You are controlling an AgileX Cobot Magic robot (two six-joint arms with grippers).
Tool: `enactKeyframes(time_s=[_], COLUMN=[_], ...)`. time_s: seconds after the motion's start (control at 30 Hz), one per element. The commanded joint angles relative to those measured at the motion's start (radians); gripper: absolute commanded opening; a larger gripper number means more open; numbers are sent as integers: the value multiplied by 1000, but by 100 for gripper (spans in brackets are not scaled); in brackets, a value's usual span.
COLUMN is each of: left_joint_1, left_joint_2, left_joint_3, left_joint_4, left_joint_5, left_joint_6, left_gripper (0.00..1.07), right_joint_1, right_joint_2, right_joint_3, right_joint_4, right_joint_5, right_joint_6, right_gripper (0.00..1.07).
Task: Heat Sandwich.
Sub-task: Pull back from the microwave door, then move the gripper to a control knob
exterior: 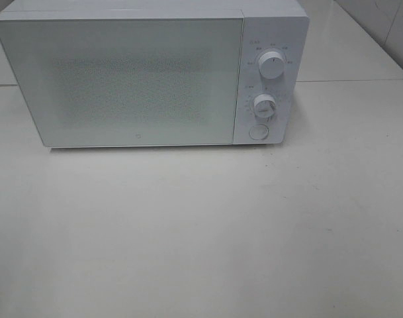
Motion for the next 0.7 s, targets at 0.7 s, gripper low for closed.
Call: enactKeyframes(time_s=[0.7], left_joint_1=[-1], left_joint_2=[-266], left_joint_3=[8], left_joint_4=[23], left_joint_5=[-19], left_joint_6=[-75], left_gripper=[98], right_joint_1=[-8], right_joint_2=[-27], right_joint_3=[2], right_joint_4=[5], right_joint_5=[-8], right_joint_6=[-7], right_gripper=[75])
